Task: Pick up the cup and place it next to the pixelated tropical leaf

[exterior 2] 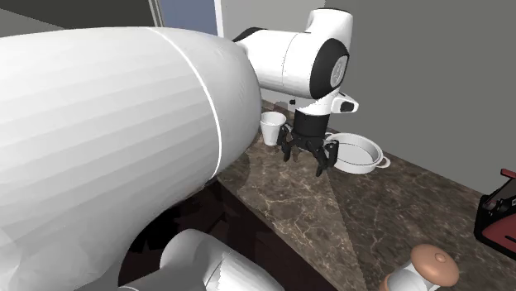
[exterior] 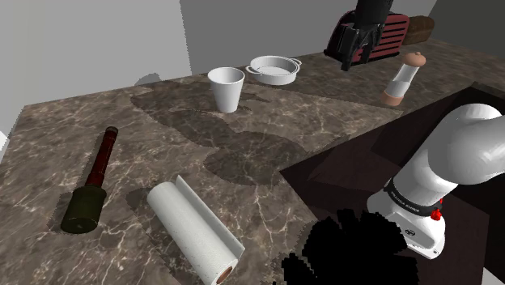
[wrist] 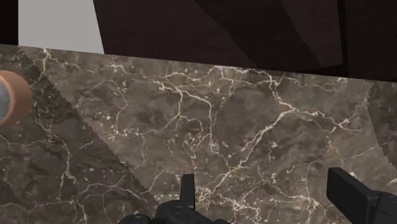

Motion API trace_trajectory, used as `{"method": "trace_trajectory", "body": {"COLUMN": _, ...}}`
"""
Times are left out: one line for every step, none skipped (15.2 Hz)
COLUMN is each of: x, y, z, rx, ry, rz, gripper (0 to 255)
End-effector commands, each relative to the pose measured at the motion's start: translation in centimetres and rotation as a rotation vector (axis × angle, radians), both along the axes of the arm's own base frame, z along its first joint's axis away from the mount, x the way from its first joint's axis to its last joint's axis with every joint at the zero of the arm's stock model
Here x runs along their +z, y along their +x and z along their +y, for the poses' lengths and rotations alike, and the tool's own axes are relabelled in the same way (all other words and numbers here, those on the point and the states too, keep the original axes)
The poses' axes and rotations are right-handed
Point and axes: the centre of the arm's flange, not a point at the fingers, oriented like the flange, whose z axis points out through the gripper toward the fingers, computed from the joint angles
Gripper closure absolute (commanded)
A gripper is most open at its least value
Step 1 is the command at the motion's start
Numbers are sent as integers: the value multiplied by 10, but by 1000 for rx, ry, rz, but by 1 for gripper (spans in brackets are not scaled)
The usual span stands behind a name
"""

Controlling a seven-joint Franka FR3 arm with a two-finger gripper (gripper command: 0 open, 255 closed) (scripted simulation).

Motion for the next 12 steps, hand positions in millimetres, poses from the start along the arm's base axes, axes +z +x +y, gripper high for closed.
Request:
{"method": "trace_trajectory", "body": {"x": 0, "y": 0, "z": 0, "rx": 0, "ry": 0, "rz": 0, "gripper": 0}}
{"method": "trace_trajectory", "body": {"x": -3, "y": 11, "z": 5, "rx": 4, "ry": 8, "rz": -2, "gripper": 0}}
{"method": "trace_trajectory", "body": {"x": -6, "y": 22, "z": 9, "rx": 8, "ry": 17, "rz": -5, "gripper": 0}}
{"method": "trace_trajectory", "body": {"x": -9, "y": 33, "z": 14, "rx": 12, "ry": 25, "rz": -7, "gripper": 0}}
{"method": "trace_trajectory", "body": {"x": -12, "y": 44, "z": 19, "rx": 16, "ry": 34, "rz": -9, "gripper": 0}}
{"method": "trace_trajectory", "body": {"x": -15, "y": 55, "z": 24, "rx": 20, "ry": 42, "rz": -12, "gripper": 0}}
{"method": "trace_trajectory", "body": {"x": -17, "y": 66, "z": 29, "rx": 24, "ry": 51, "rz": -14, "gripper": 0}}
{"method": "trace_trajectory", "body": {"x": -20, "y": 77, "z": 34, "rx": 28, "ry": 59, "rz": -16, "gripper": 0}}
{"method": "trace_trajectory", "body": {"x": -23, "y": 88, "z": 40, "rx": 32, "ry": 68, "rz": -18, "gripper": 0}}
{"method": "trace_trajectory", "body": {"x": -25, "y": 99, "z": 45, "rx": 36, "ry": 76, "rz": -21, "gripper": 0}}
{"method": "trace_trajectory", "body": {"x": -28, "y": 109, "z": 50, "rx": 40, "ry": 84, "rz": -23, "gripper": 0}}
{"method": "trace_trajectory", "body": {"x": -30, "y": 120, "z": 56, "rx": 44, "ry": 93, "rz": -25, "gripper": 0}}
